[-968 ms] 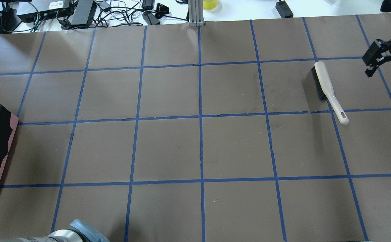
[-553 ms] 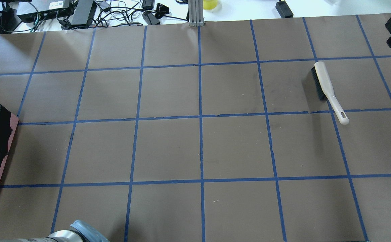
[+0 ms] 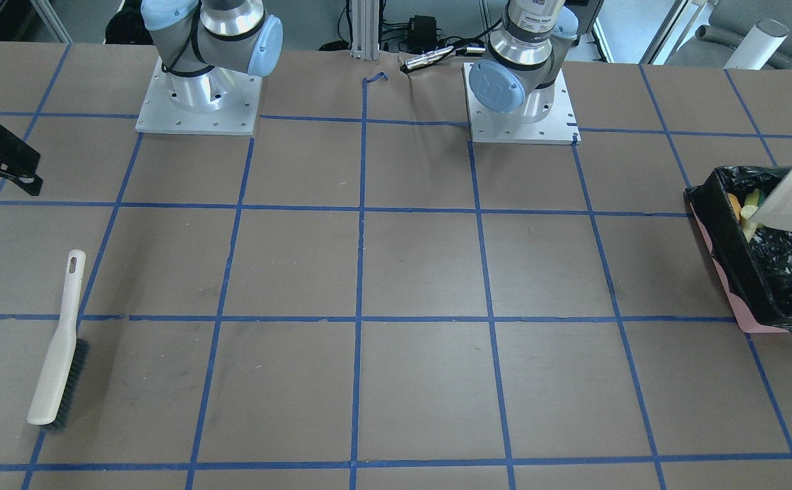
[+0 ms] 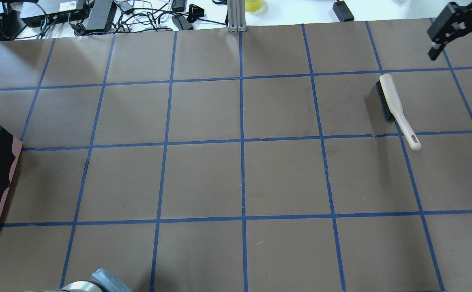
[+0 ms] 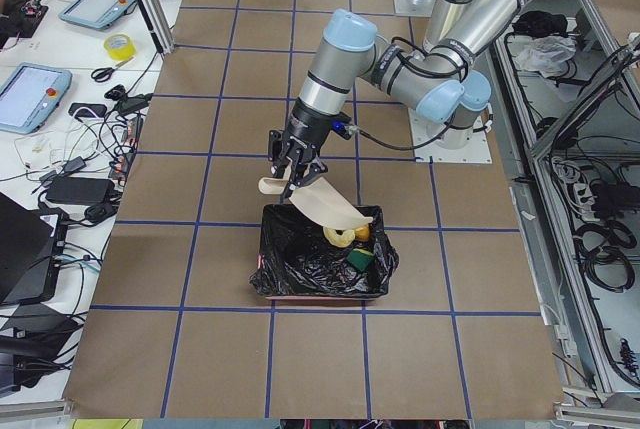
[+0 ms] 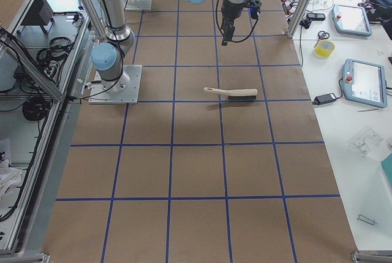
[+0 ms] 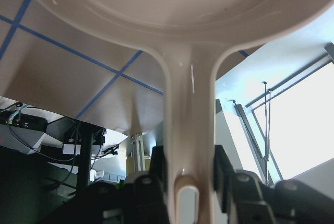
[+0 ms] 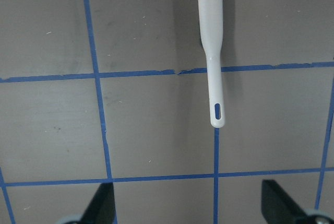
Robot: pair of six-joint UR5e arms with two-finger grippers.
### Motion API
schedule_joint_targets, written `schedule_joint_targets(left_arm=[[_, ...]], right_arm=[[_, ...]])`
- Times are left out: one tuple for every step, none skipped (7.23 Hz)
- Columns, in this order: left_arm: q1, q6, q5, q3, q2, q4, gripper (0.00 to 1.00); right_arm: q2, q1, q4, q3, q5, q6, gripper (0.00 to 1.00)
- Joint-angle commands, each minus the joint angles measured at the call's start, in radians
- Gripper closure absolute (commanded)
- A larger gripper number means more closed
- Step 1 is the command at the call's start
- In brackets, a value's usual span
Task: Sweep and dump trash into bin
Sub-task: 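Bring the empty dustpan back and lower it onto the table with the left gripper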
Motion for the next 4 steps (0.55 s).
schedule_joint_targets(left_arm=[[-0.018, -0.218, -0.129, 0.103, -0.009, -0.291, 1.00], [-0.023, -0.337, -0.190, 0.119, -0.012, -0.354, 1.00], [-0.050, -0.443, -0.208, 0.117, -0.024, -0.400, 1.00], [-0.128, -0.543, -0.197, 0.130, -0.035, -0.414, 1.00]], right_arm=[[-0.001, 0.126, -0.004, 0.001, -0.031, 0.165, 0.00], [-0.007, 0.137, -0.034, 0.004, -0.029, 0.163, 0.00], [-0.025, 0.139, -0.044, 0.009, -0.015, 0.158, 0.00], [-0.032, 0.137, -0.070, 0.026, -0.015, 0.164, 0.00]])
